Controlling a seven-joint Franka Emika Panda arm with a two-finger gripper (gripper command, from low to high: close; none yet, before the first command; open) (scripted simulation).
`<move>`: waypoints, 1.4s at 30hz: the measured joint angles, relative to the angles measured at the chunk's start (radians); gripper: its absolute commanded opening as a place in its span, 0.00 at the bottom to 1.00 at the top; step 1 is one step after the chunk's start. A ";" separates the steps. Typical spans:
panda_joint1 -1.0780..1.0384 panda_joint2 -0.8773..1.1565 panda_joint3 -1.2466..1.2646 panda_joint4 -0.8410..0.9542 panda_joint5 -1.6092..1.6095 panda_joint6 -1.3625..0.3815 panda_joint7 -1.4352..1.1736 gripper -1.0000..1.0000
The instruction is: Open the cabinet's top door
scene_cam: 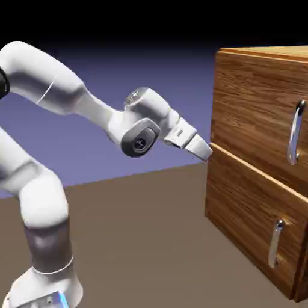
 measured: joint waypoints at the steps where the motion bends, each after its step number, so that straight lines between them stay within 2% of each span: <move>1: 0.018 -0.010 -0.022 0.012 -0.043 0.000 -0.026 0.50; 42: 0.764 -0.425 -0.917 0.494 -1.827 0.019 -1.072 0.50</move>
